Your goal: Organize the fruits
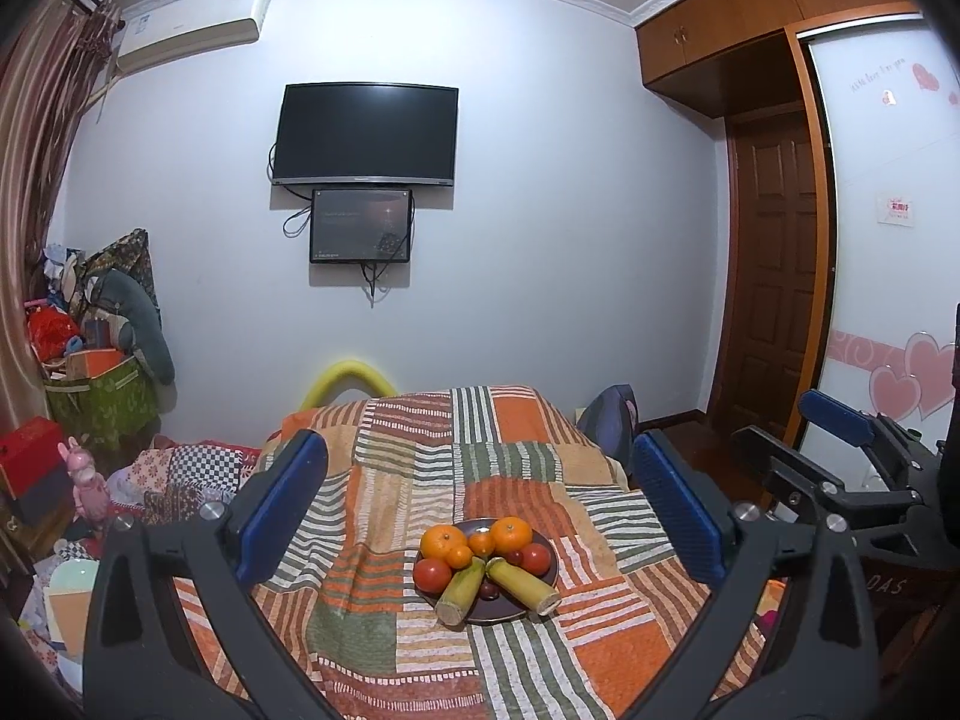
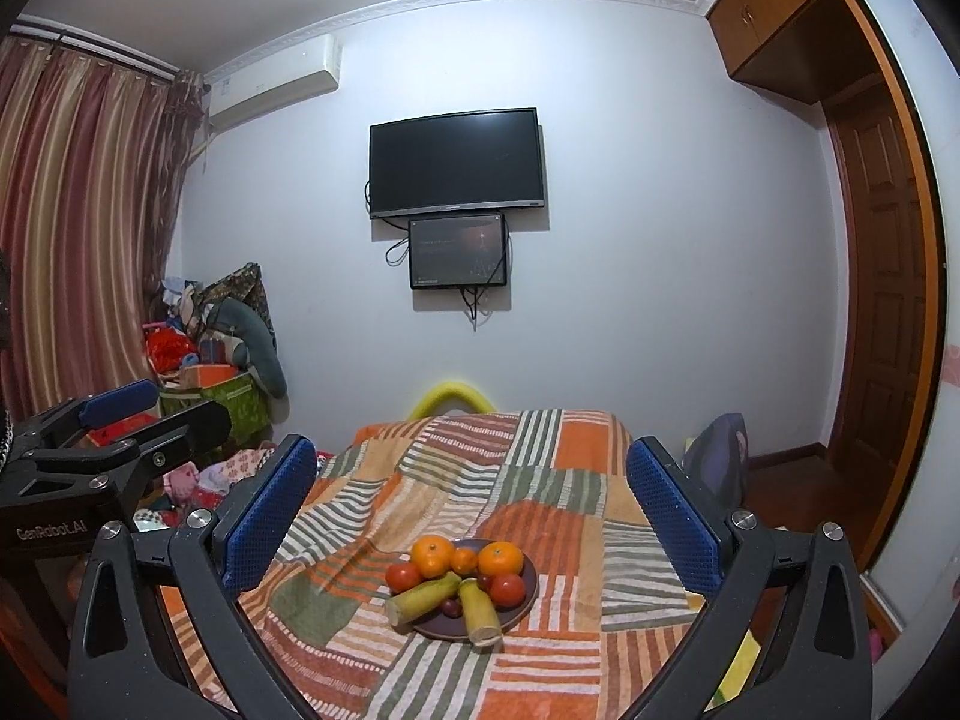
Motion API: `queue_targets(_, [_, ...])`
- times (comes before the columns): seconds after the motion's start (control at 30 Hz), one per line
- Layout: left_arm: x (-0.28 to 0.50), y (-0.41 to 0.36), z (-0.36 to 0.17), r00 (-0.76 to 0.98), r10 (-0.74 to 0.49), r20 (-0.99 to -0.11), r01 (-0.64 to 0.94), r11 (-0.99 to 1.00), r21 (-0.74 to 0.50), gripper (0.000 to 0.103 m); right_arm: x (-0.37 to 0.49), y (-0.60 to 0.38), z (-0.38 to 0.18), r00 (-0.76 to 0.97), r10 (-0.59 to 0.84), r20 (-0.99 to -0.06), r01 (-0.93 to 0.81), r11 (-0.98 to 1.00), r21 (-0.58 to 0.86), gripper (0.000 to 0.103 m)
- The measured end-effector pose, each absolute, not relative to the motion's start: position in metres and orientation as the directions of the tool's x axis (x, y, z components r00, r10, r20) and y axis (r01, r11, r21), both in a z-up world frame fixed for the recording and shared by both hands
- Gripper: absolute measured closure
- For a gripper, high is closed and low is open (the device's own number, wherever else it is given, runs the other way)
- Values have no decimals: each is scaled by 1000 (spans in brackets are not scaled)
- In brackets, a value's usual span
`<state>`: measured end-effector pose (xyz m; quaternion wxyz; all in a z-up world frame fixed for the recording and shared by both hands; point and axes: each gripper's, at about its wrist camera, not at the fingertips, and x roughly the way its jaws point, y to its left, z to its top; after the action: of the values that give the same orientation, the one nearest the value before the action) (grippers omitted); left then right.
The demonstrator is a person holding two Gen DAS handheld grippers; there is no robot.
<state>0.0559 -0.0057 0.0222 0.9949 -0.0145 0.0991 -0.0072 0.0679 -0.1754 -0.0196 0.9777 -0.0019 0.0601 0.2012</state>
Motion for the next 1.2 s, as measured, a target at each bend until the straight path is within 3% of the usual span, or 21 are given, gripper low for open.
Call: queue_targets(1.2, [63, -11, 17, 973, -41, -226, 37, 999, -24, 0, 66, -180, -14, 918, 382, -111, -381, 924, 30, 0])
